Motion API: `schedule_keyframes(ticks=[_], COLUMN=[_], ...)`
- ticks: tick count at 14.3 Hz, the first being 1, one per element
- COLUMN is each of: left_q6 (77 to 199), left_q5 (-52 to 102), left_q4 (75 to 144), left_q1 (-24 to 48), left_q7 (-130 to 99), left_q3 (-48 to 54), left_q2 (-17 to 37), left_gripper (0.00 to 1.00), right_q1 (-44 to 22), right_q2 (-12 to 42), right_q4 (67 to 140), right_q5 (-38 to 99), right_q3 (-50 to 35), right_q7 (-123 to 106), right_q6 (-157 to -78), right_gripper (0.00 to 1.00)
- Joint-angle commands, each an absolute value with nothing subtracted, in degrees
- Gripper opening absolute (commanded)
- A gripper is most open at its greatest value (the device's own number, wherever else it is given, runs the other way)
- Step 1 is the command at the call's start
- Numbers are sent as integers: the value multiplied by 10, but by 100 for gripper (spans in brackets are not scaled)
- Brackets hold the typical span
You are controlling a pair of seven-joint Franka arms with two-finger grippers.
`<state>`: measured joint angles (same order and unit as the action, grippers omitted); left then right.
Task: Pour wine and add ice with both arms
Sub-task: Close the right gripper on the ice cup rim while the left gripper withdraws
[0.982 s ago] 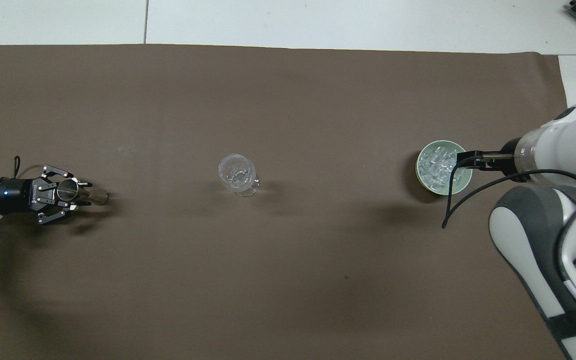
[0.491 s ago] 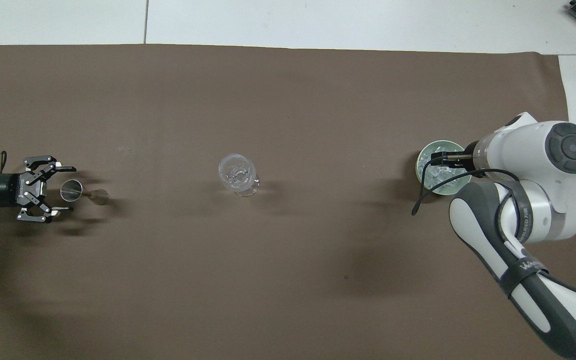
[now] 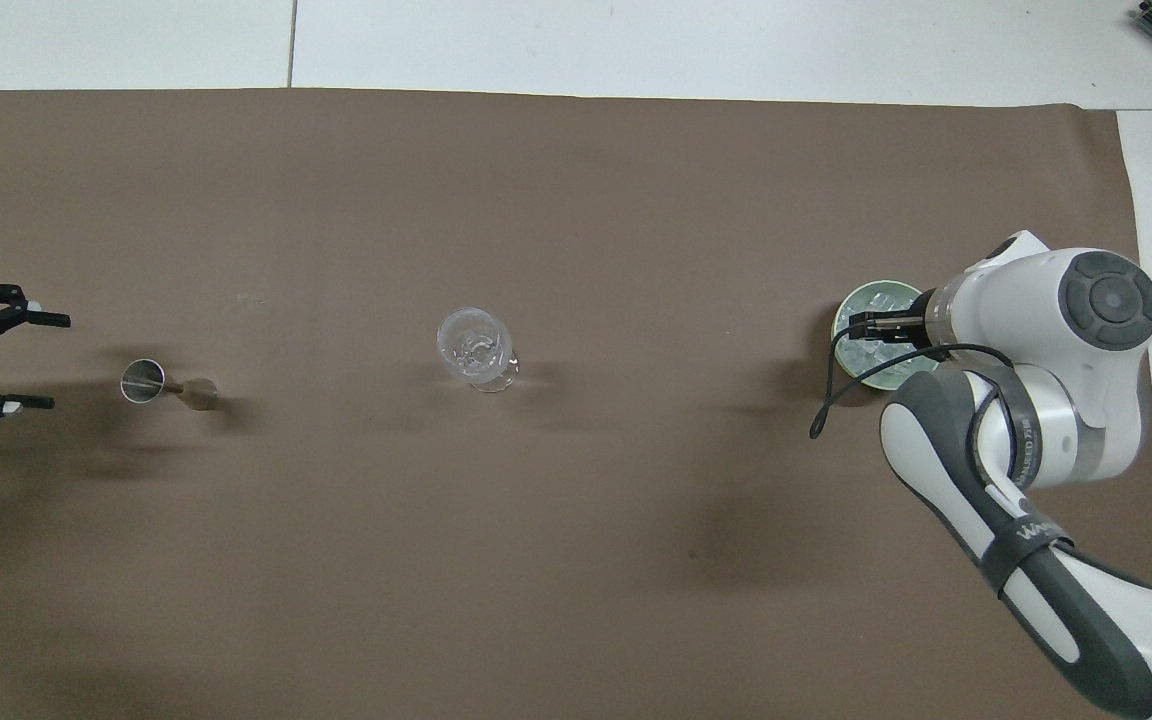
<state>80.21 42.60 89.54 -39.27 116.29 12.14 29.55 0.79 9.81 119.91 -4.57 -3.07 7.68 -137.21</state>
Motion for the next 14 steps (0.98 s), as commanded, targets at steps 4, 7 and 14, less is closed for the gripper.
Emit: schedule_keyframes(ticks=[4, 7, 14], left_q6=[843, 866, 882], left_q5=[354, 298, 153], left_q4=[891, 890, 889], left_q1=[-316, -252, -107], left_q7=[928, 733, 269], left_q3=[124, 123, 120], left_q2=[175, 123, 41], left_gripper=[100, 100, 100], right_q1=[17, 18, 22], right_q2=[112, 112, 108], right_q4=[1205, 1206, 1191], right_q5=[-59, -59, -58], right_q3=[-33, -33, -34], right_q7=[68, 64, 60], right_q6=[-1397, -1396, -1391], right_gripper=[64, 21, 0])
